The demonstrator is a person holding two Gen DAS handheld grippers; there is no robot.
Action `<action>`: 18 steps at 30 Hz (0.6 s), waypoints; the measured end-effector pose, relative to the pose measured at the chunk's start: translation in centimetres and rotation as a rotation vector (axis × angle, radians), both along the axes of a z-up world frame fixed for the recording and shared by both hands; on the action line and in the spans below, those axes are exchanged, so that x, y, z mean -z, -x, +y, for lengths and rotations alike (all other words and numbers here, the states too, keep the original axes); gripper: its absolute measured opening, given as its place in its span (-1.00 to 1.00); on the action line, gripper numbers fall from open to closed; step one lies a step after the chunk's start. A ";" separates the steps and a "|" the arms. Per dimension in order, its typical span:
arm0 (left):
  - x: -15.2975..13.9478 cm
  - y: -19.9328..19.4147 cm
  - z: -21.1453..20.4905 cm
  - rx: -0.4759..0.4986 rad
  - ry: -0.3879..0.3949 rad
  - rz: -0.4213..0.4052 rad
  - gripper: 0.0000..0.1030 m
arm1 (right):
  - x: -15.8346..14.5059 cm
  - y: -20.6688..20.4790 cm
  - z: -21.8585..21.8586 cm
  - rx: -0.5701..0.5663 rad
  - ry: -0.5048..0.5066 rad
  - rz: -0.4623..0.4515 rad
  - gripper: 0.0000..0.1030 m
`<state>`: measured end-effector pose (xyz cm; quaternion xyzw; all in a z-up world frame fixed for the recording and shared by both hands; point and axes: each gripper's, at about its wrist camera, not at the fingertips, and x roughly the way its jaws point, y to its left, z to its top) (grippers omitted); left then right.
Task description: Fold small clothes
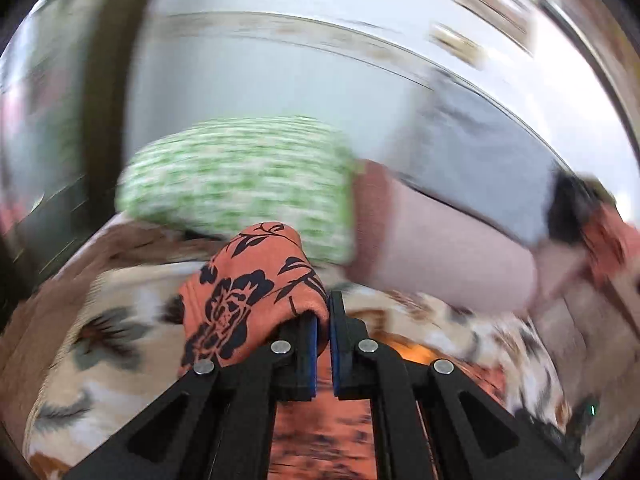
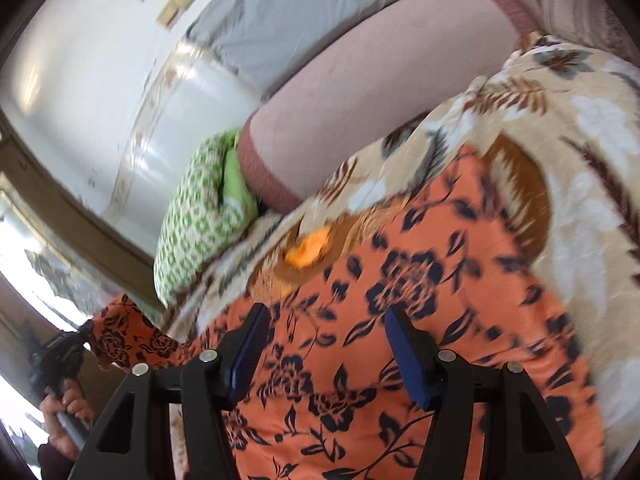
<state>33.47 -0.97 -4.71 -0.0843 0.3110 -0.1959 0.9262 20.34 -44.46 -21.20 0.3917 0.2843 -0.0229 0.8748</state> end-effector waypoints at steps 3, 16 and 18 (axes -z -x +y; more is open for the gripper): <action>0.3 1.7 -8.8 0.157 -0.034 0.017 -0.91 | -1.0 1.2 -2.7 0.065 -0.017 -0.029 0.24; 7.4 6.0 -18.4 0.304 0.059 0.125 0.37 | -0.7 5.1 -11.1 0.209 -0.163 -0.048 0.34; 7.9 5.8 -15.7 0.229 0.117 0.114 0.41 | -0.7 4.3 -10.6 0.175 -0.158 -0.032 0.34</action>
